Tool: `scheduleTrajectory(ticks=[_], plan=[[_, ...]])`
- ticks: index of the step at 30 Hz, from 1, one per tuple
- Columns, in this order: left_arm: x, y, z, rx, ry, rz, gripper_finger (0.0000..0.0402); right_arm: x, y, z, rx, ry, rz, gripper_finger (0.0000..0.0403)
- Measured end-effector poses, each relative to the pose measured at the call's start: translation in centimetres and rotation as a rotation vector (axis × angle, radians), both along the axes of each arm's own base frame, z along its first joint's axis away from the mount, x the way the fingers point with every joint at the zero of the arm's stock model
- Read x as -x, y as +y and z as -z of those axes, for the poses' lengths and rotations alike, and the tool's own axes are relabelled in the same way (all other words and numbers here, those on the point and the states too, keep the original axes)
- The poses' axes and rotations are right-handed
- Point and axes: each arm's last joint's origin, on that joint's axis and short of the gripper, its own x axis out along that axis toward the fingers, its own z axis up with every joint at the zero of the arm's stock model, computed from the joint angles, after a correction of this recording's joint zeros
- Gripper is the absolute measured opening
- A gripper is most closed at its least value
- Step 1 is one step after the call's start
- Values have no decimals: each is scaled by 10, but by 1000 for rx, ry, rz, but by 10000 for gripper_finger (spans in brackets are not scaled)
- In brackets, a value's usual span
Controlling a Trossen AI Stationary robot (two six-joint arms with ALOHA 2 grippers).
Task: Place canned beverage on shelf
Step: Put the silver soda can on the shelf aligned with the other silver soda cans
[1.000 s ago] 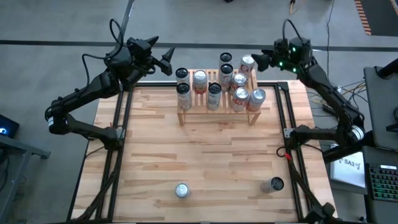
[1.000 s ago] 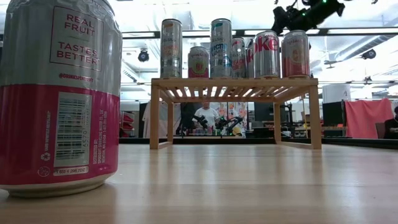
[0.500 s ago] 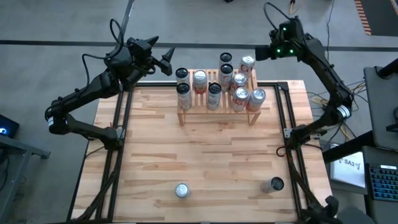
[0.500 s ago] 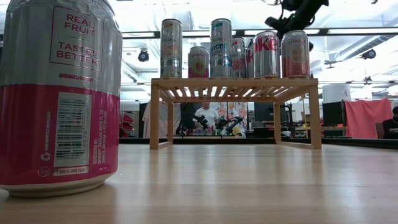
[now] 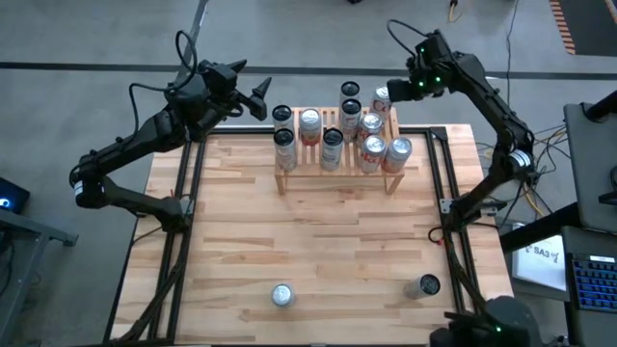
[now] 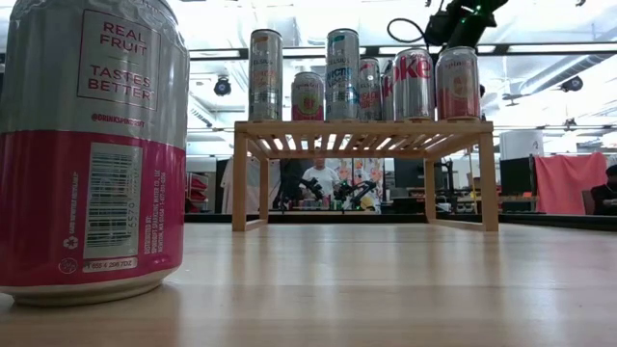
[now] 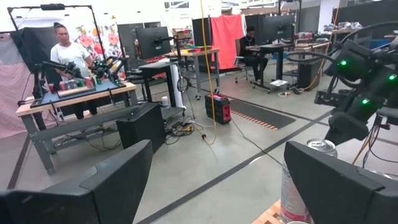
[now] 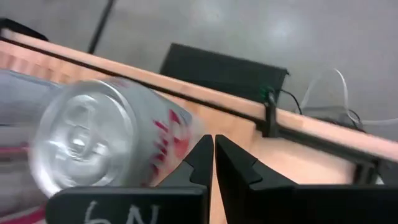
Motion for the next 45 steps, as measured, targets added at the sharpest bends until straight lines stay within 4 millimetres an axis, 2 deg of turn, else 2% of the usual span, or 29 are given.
scheduleTrajectory(ticks=[10, 16, 38, 45], plan=[[0, 0, 0, 0, -1, 0, 350, -4, -2, -3, 37, -53, -57, 9], [0, 0, 0, 0, 0, 0, 350, -13, -1, -1, 64, -77, -104, 9], [0, 0, 0, 5, -8, 0, 350, -38, 10, 4, 11, -141, -217, 9], [-1, 0, 0, 5, -7, 0, 350, -38, 10, 4, 3, -144, -208, 9]])
